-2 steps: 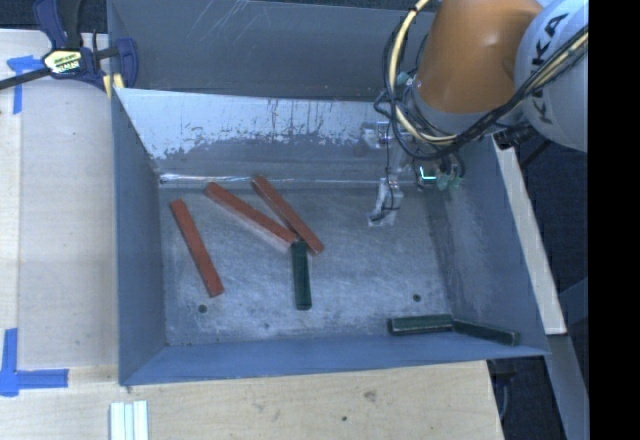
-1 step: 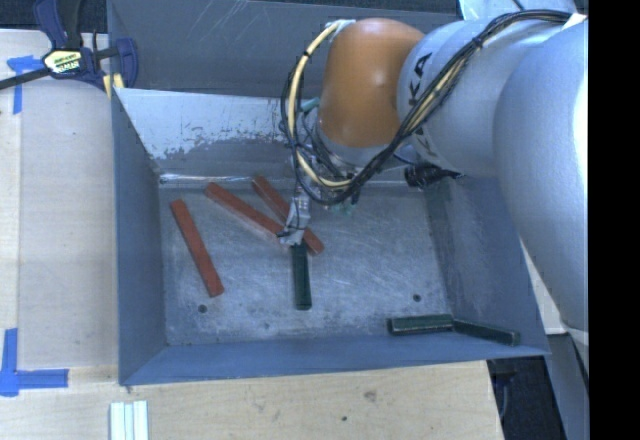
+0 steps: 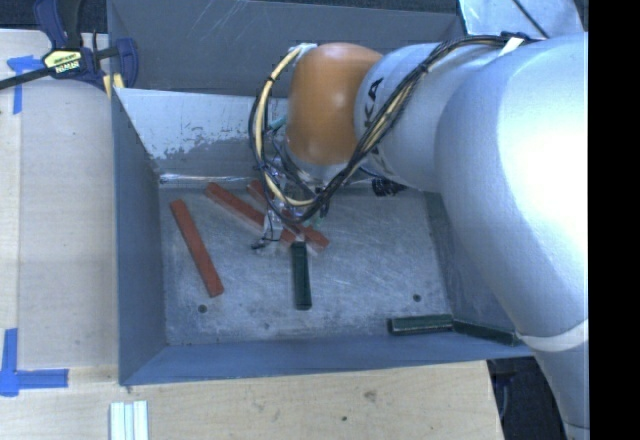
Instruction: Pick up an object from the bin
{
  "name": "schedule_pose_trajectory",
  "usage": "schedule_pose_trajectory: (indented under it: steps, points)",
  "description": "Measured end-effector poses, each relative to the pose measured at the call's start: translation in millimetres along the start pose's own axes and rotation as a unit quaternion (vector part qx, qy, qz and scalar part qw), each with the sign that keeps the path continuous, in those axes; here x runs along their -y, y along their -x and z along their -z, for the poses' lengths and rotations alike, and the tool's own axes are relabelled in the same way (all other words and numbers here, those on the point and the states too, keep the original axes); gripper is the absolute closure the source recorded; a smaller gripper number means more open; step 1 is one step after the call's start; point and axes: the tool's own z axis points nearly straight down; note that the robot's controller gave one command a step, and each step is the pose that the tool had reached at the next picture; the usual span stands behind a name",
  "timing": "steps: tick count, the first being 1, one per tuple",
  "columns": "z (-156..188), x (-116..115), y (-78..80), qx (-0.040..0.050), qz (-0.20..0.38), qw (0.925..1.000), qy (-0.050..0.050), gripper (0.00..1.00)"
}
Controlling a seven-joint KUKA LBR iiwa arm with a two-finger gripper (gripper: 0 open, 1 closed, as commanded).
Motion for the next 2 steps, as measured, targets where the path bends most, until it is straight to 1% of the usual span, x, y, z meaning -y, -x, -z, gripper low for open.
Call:
schedule_pose_trajectory:
  steps: [1,2]
  points:
    - [5.0,0.6,2.0,0.0032,0.000,1.0000,0.001,1.00]
    - [157.0,6.2,-23.0,0.0072,0.004,1.0000,0.002,1.00]
